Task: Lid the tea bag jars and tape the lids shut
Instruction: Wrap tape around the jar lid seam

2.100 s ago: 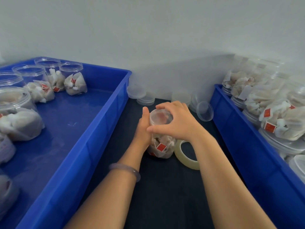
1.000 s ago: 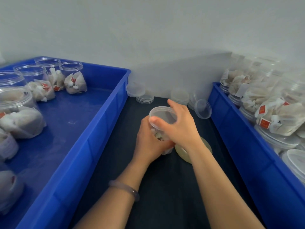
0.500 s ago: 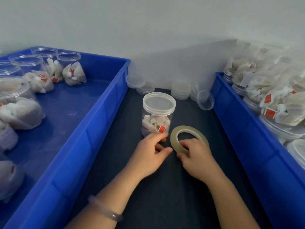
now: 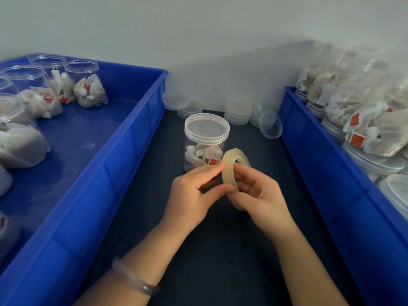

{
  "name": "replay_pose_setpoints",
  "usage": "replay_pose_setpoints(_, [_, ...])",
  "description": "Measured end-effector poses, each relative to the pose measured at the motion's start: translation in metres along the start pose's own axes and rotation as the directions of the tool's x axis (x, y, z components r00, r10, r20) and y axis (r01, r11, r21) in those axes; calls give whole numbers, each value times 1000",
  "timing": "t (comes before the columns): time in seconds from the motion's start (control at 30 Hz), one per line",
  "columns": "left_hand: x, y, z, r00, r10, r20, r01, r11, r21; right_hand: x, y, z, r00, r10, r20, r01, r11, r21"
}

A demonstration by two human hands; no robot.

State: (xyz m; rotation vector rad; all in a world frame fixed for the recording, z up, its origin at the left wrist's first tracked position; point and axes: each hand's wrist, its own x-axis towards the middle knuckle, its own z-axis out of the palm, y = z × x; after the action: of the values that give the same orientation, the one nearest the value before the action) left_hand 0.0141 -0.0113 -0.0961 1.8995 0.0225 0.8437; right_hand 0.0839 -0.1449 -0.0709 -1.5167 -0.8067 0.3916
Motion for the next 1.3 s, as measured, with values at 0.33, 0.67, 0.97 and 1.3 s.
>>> replay_pose_setpoints(0.33, [-1, 7, 0, 998, -45, -53, 42, 998, -51, 0, 0, 3, 995, -92, 41, 89, 994, 63])
replay_pose_setpoints(0.67, [1, 4, -4, 969, -235, 75, 244, 958, -148, -1, 7, -1, 995, -82, 50, 85, 993, -78])
replay_pose_setpoints(0.97, [0, 0, -4, 969, -236, 70, 243, 961, -135, 0, 8, 0, 996, -73, 47, 77, 993, -94])
replay_pose_setpoints(1.3, [0, 2, -5, 990, -135, 38, 138, 985, -101, -1, 4, 3, 994, -95, 52, 97, 995, -25])
